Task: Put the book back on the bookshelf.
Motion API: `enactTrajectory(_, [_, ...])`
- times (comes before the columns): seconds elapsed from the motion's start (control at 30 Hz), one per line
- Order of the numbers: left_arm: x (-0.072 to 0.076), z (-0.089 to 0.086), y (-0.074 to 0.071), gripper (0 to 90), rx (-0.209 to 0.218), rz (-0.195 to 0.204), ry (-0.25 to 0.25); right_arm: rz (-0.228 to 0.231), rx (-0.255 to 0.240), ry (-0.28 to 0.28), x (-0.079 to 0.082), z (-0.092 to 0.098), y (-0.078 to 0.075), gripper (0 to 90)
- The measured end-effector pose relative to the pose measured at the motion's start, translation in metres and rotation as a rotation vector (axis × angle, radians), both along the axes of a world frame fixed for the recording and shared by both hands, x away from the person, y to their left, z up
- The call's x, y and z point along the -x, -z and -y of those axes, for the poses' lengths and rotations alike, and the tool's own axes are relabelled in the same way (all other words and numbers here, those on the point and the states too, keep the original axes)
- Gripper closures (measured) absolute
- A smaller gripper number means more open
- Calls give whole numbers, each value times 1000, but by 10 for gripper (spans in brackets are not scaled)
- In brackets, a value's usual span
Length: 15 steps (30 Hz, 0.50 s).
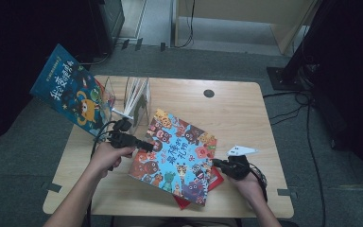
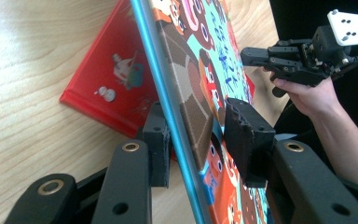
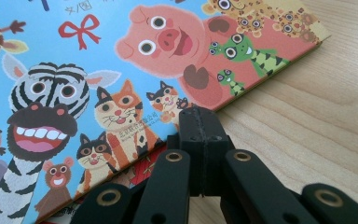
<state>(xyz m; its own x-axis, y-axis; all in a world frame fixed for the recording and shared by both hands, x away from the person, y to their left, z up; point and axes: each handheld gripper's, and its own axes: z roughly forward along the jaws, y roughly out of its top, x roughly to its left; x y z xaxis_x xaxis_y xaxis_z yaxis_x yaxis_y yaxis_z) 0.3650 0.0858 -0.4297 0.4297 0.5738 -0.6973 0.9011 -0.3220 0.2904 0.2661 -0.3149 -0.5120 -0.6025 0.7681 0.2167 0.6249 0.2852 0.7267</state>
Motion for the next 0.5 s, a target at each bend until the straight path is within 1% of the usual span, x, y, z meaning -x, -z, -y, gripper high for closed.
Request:
enactTrajectory(0.03, [-1,3,-5,632,-12,2,7,1,-1,2,0,0,0,900])
enactTrajectory(0.1, [-5,9,-13,637,-22,9,26,-2,-4,9,0,-1,0,900])
enactTrajectory(0.2, [-9,21,-23,639,-57,15,56,10,6,5,0,-3,0,900])
enactTrajectory(0.23, [-10,24,-26,646,-55,17,69,15,15,-2,0,-3,0,900])
enactTrajectory(0.27, [-10,27,-29,662,-43,17,79,17,20,-4,0,-4,0,900])
enactTrajectory(0.3, [-11,31,-33,678,-38,10,85,18,22,-1,0,-4,0,900])
enactTrajectory(0.4, [-11,41,-48,683,-77,34,136,32,34,-6,0,-6,-1,900])
enactTrajectory(0.43, [-11,42,-53,689,-88,45,145,33,23,-7,0,-6,-1,900])
enactTrajectory(0.5, [-13,43,-63,707,-95,66,144,34,1,-28,1,-10,-1,860])
